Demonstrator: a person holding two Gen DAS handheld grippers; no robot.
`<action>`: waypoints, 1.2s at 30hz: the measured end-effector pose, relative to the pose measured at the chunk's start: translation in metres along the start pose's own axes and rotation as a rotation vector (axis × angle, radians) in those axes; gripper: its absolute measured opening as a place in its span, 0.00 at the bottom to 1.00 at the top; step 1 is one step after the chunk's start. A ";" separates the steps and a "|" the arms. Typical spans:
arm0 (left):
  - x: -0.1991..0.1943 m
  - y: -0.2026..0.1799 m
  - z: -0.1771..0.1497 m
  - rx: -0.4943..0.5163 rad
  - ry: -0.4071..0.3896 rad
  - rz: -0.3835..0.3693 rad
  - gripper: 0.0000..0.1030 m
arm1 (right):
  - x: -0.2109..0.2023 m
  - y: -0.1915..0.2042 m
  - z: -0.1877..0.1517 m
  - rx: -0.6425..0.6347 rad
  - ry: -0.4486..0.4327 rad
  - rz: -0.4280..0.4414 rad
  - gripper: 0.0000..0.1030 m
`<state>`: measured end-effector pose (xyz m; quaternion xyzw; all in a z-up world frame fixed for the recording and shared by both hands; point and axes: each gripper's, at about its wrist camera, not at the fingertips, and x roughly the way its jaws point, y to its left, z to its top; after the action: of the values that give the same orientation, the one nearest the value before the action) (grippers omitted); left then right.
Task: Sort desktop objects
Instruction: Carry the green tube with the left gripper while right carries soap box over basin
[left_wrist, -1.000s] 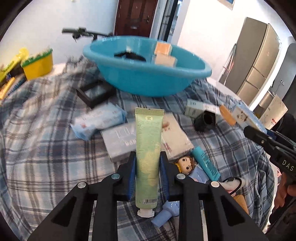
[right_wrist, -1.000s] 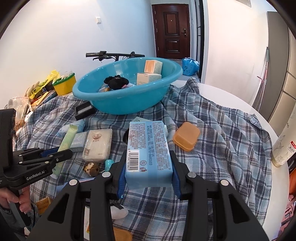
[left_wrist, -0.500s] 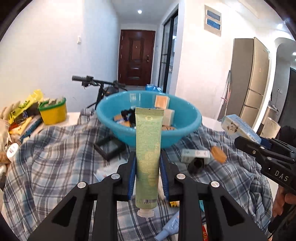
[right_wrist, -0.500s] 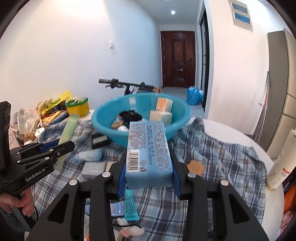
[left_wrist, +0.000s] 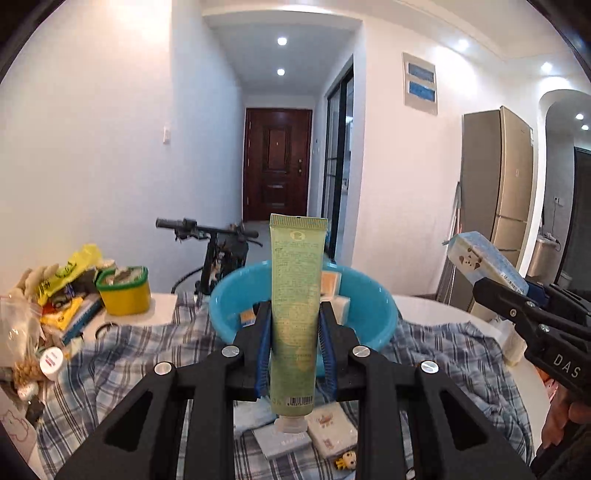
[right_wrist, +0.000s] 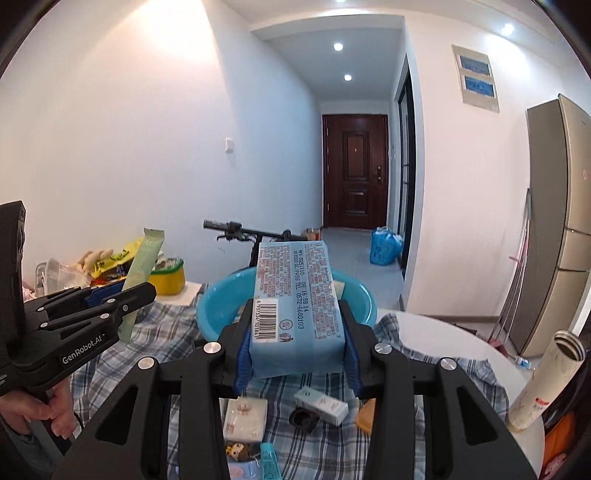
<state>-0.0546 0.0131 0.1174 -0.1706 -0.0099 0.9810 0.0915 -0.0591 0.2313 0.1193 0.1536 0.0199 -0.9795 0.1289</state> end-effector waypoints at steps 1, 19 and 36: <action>-0.004 0.000 0.005 0.000 -0.016 0.002 0.25 | -0.002 0.001 0.004 0.000 -0.014 0.000 0.38; -0.067 0.008 0.076 -0.003 -0.236 0.050 0.25 | -0.054 0.004 0.070 -0.046 -0.260 -0.040 0.38; -0.071 0.006 0.108 -0.013 -0.334 -0.021 0.25 | -0.061 0.020 0.099 0.016 -0.397 -0.015 0.38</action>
<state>-0.0268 -0.0044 0.2428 -0.0059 -0.0332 0.9947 0.0976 -0.0275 0.2191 0.2322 -0.0418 -0.0127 -0.9916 0.1219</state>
